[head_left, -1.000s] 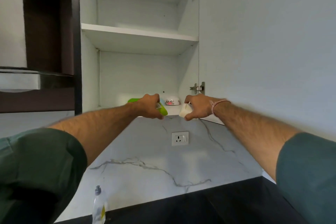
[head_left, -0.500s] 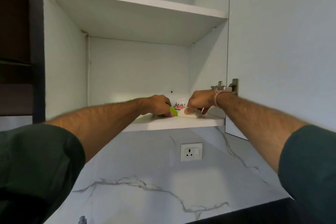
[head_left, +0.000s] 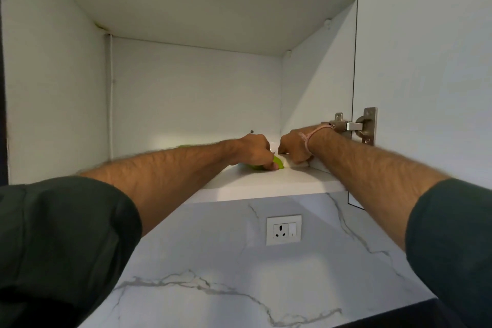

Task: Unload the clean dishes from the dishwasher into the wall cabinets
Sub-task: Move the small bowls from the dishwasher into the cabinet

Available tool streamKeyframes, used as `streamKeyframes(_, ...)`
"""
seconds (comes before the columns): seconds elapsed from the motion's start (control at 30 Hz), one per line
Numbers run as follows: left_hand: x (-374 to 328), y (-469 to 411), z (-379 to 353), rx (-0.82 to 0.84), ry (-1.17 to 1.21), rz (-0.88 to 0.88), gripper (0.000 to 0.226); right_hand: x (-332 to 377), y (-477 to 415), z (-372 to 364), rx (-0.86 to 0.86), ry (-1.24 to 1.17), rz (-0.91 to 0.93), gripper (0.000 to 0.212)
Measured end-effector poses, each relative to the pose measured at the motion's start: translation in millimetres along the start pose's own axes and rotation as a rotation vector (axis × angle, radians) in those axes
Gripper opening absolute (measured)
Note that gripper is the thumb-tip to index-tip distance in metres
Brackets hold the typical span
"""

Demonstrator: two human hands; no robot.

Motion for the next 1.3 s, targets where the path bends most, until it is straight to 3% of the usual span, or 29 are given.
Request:
streamKeyframes(0.13,3,0,-1,-0.016,0.03,0.008,0.054,-2,1,2,-0.059,0.0,-0.03,0.052)
streamKeyframes(0.27,2,4,-3,-0.028,0.019,0.006,0.06,-1,11,1,-0.09,-0.007,-0.067,0.034)
streamKeyframes(0.43,7,9,-6,-0.074,-0.07,0.045,0.075,4,22,-8,-0.139,-0.098,-0.083,0.033)
streamKeyframes(0.57,16,22,-2,-0.092,-0.107,0.088,0.073,5,32,-14,-0.17,-0.159,-0.075,0.033)
streamKeyframes(0.87,11,27,-7,-0.069,-0.195,0.097,0.062,6,32,-24,-0.204,-0.247,-0.083,0.037)
streamKeyframes(1.1,17,23,-7,-0.122,-0.168,0.136,0.079,2,36,-28,-0.276,-0.379,-0.129,0.046)
streamKeyframes(1.3,5,45,-4,-0.181,-0.214,0.131,0.076,3,53,-29,-0.321,-0.476,-0.143,0.048)
Point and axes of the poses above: each hand's wrist, its own y-axis away from the middle knuckle, its own z-axis out of the back of the hand, x = y × z, the point moved 8 cm from there along -y, towards the middle knuckle, and after that the axes turned 7 degrees about x, right-handed, at the moved point
